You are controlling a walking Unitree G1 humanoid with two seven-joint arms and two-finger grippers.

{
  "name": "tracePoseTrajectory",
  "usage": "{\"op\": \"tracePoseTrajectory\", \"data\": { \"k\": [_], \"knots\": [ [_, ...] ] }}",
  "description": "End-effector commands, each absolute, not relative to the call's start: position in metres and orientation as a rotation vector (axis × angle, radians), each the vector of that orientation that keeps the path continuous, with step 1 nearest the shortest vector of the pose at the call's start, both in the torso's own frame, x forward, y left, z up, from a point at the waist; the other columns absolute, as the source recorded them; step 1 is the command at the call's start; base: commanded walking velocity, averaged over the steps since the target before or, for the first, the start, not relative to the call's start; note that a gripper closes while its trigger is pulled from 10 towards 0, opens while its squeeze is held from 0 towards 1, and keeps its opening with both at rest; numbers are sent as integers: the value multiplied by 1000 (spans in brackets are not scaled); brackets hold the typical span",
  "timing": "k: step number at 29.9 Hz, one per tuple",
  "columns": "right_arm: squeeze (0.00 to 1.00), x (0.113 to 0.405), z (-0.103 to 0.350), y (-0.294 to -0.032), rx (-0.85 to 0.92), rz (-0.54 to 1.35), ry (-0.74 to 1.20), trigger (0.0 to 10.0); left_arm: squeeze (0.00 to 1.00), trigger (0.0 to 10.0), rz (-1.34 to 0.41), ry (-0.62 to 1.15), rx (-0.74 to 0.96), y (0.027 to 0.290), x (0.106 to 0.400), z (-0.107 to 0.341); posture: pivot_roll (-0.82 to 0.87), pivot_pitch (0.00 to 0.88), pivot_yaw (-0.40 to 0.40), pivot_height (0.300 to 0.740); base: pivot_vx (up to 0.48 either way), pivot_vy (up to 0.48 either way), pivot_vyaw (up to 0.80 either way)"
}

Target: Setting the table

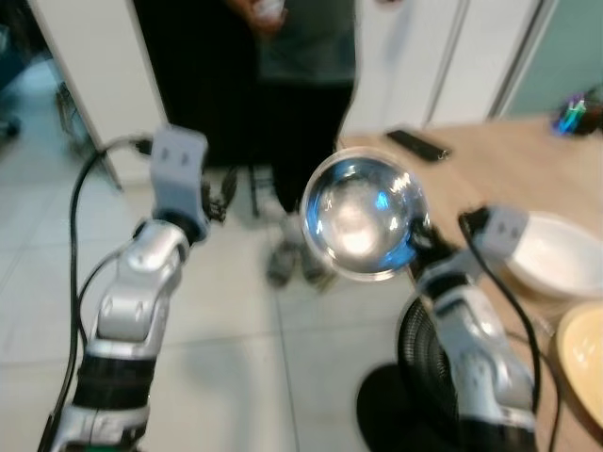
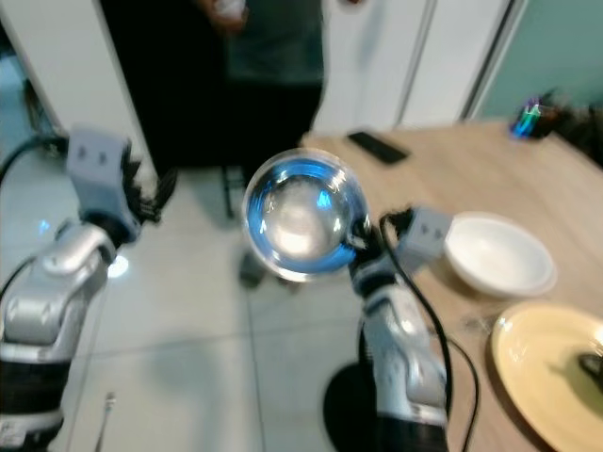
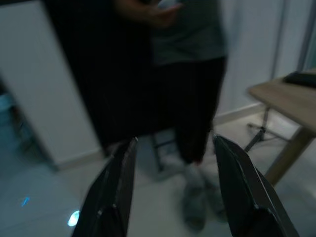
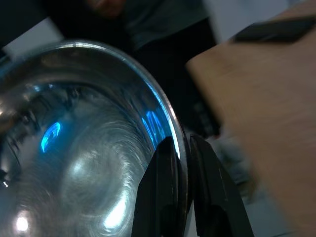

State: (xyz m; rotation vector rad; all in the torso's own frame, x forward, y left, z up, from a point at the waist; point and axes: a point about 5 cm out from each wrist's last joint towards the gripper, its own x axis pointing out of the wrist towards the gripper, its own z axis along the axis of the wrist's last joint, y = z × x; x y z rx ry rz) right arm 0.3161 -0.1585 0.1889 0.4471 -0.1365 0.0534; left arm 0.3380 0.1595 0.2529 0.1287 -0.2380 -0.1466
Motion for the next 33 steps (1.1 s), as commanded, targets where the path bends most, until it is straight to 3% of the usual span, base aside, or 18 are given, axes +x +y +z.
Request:
{"op": "tracePoseTrajectory", "data": {
  "k": [1,23,33],
  "knots": [
    [0,316,190,-157,448,65,-139,10000,0,10000,-148,-220,131,159,338,248,-29,0,68,740,0,0,744],
    [0,315,185,-155,468,41,-146,10000,0,10000,-194,-209,153,157,341,250,-23,0,124,740,0,0,737],
    [0,314,185,-158,461,34,-149,10000,0,10000,-203,-211,140,153,343,250,-34,0,106,740,0,0,727]
  ]
}}
